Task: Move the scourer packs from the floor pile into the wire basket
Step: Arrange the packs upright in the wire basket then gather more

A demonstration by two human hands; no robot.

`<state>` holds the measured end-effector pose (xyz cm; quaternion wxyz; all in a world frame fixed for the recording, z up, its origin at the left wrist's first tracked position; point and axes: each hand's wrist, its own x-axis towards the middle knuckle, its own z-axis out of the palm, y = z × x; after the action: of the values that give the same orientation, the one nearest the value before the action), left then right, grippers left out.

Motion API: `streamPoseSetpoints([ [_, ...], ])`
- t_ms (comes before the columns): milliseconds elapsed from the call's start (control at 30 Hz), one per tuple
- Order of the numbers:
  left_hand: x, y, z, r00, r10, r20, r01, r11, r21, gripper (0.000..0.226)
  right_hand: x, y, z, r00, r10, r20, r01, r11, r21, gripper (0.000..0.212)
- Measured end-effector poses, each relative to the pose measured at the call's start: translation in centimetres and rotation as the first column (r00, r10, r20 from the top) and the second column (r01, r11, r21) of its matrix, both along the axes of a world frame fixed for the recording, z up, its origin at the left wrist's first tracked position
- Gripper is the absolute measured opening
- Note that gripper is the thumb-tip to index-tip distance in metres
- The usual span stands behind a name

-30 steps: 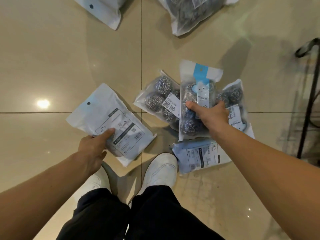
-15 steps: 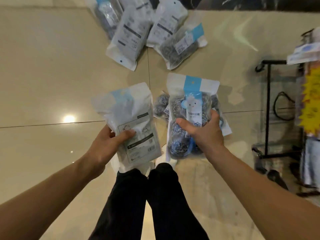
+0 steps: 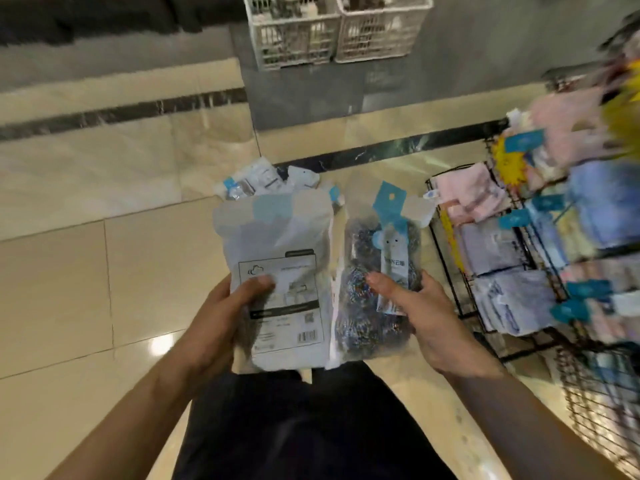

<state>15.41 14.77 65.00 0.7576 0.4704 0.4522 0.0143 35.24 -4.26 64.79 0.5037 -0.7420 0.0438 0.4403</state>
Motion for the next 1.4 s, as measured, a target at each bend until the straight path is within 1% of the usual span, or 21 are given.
streamPoseSetpoints([
  [67,0.3,-0.2,2.2,0.998,-0.028,0.057,0.029,0.999,-0.013,0.039,-0.4,-1.3,2.2,0.998,-0.046,-0.040,0.048,0.997,0.057,0.088],
  [100,0.4,-0.1,3.1,0.995,-0.052,0.080,0.053,0.999,-0.013,0.037,-0.8,-1.9,3.2,0.996,-0.077,-0.054,0.082,0.994,0.078,0.091],
  [133,0.5,0.1,3.7,0.992,-0.079,0.093,0.080,0.997,-0.005,0.035,-1.2,-2.5,4.1,0.992,-0.110,-0.064,0.116,0.988,0.102,0.085],
  [200,0.9,0.8,4.9,0.984,-0.137,0.114,0.138,0.990,-0.003,0.036,-2.5,-3.4,5.8,0.979,-0.190,-0.075,0.199,0.970,0.139,0.066],
  [233,1.1,1.4,5.5,0.977,-0.171,0.129,0.174,0.985,-0.012,0.037,-3.4,-3.7,6.7,0.967,-0.241,-0.082,0.251,0.956,0.150,0.063],
  [333,2.0,3.2,6.6,0.928,-0.324,0.183,0.334,0.942,-0.030,0.042,-5.9,-4.9,7.9,0.915,-0.388,-0.110,0.401,0.901,0.165,0.069],
  [400,2.5,3.7,7.4,0.899,-0.391,0.197,0.407,0.912,-0.050,0.042,-8.1,-6.1,8.6,0.871,-0.480,-0.109,0.492,0.857,0.152,0.074],
  [467,3.2,3.7,7.9,0.858,-0.474,0.196,0.493,0.868,-0.057,0.041,-10.2,-7.3,9.2,0.833,-0.550,-0.064,0.553,0.824,0.121,0.084],
  [533,4.2,3.0,8.3,0.789,-0.590,0.171,0.599,0.801,0.000,0.038,-12.1,-8.4,9.6,0.799,-0.600,0.037,0.598,0.799,0.062,0.091],
  [567,4.7,2.3,8.3,0.745,-0.650,0.153,0.653,0.757,0.035,0.036,-12.9,-9.2,9.7,0.764,-0.638,0.092,0.639,0.769,0.025,0.090],
  [633,5.9,0.7,8.2,0.685,-0.719,0.121,0.719,0.693,0.053,0.032,-14.5,-10.4,10.0,0.681,-0.699,0.219,0.724,0.687,-0.063,0.079],
  [700,7.1,-1.8,8.1,0.620,-0.773,0.132,0.776,0.630,0.046,0.031,-15.9,-12.0,10.5,0.605,-0.717,0.345,0.789,0.599,-0.137,0.071],
  [767,8.1,-4.8,8.1,0.598,-0.791,0.129,0.796,0.605,0.027,0.029,-16.8,-13.9,10.8,0.531,-0.745,0.403,0.840,0.526,-0.135,0.070],
  [833,9.0,-7.9,8.2,0.577,-0.809,0.111,0.814,0.581,0.000,0.028,-17.6,-16.4,11.0,0.452,-0.805,0.383,0.885,0.460,-0.077,0.063],
  [933,10.3,-12.7,8.6,0.476,-0.872,0.118,0.878,0.478,-0.010,0.033,-18.8,-20.9,11.0,0.349,-0.891,0.290,0.929,0.369,0.016,0.058],
  [1033,11.8,-18.5,9.1,0.420,-0.902,0.101,0.906,0.422,0.004,0.043,-19.6,-25.8,11.0,0.278,-0.923,0.264,0.951,0.303,0.057,0.056],
  [1100,12.8,-23.0,9.3,0.383,-0.919,0.096,0.923,0.385,0.011,0.046,-20.1,-29.6,10.8,0.240,-0.940,0.241,0.961,0.266,0.080,0.054],
  [1233,14.7,-32.7,9.1,0.339,-0.937,0.082,0.940,0.340,0.001,0.032,-20.2,-38.3,10.3,0.197,-0.956,0.219,0.968,0.225,0.109,0.054],
  [1300,15.5,-37.5,8.8,0.333,-0.940,0.067,0.942,0.335,0.014,0.031,-20.2,-42.8,9.8,0.184,-0.962,0.200,0.974,0.206,0.095,0.056],
  [1400,16.5,-43.4,8.6,0.339,-0.938,0.069,0.940,0.340,0.007,0.032,-19.9,-48.8,9.3,0.192,-0.960,0.202,0.977,0.206,0.051,0.059],
])
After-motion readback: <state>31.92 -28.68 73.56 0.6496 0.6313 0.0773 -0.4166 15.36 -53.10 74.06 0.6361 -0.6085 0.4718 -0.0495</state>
